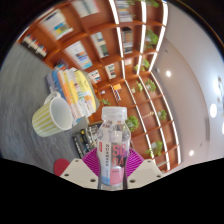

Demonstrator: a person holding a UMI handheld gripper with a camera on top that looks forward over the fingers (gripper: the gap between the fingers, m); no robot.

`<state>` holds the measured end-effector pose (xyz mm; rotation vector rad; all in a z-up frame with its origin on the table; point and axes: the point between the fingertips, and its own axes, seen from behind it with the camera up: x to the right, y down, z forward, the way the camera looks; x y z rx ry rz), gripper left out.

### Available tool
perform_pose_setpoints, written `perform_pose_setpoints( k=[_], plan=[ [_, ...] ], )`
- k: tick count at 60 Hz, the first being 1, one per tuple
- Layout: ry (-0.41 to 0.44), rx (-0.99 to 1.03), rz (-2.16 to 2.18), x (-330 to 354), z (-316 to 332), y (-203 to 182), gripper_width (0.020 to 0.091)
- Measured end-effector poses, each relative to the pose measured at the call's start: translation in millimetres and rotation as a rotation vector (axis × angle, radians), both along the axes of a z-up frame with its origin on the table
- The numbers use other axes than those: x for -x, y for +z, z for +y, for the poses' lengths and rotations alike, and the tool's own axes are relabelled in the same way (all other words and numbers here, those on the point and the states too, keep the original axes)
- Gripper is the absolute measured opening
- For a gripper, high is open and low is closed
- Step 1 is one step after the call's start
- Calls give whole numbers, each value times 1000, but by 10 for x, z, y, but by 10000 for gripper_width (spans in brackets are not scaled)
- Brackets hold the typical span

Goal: Pour water

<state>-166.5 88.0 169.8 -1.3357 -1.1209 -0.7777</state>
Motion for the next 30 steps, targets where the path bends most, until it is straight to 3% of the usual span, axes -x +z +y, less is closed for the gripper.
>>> perform_pose_setpoints(
  k=[14,30],
  plan=[
    [28,358,829,-31,56,-380,330],
    [75,379,1068,7,203,-559,328]
  ],
)
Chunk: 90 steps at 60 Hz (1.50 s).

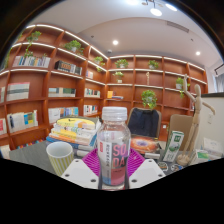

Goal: Pour water

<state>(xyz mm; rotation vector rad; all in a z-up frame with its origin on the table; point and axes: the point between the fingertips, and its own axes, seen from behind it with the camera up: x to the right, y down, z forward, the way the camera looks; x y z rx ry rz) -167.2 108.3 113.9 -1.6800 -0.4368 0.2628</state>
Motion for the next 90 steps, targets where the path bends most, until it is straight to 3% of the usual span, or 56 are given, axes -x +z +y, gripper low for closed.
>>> perform_pose_setpoints(
  k=[7,19,28,31,34,37,62,78,90],
  plan=[
    [-9,23,7,-75,48,-217,353],
    [-37,-3,67,-159,0,-168,355],
    [-43,14,44,-178,-9,-226,510],
    [-51,59,37,-187,-69,-292,611],
    [-57,69,42,-204,-133,-282,758],
    [-79,68,38,-254,-217,-267,820],
    [-360,90,60,-1131,-1709,-90,843],
    [-449,37,33,-1594,-2137,50,840],
    [-452,34,67,-1622,-2191,43,837]
  ],
)
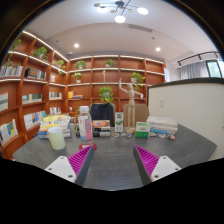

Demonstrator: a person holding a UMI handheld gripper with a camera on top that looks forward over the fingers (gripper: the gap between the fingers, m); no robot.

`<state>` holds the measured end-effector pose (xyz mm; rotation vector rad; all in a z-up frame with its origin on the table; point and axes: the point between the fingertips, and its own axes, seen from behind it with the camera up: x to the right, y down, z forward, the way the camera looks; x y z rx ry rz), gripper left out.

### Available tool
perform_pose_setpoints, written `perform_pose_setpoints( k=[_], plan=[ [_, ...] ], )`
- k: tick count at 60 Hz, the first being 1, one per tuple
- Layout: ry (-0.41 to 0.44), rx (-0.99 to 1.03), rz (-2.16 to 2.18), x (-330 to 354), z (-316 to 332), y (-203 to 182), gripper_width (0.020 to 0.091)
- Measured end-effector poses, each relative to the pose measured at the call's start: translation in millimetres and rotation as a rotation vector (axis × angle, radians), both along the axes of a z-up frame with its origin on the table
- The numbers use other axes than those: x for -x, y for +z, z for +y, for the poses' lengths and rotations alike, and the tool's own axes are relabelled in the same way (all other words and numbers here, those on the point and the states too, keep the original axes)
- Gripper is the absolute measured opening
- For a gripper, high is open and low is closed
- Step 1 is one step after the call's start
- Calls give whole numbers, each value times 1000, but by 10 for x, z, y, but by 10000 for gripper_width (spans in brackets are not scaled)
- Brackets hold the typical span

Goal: Pour water

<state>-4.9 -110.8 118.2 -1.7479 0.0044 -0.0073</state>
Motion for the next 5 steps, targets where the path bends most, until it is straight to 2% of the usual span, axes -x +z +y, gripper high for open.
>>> perform_pose_setpoints(
  k=[5],
  plan=[
    [-6,-12,19,9,15,23,838]
  ],
)
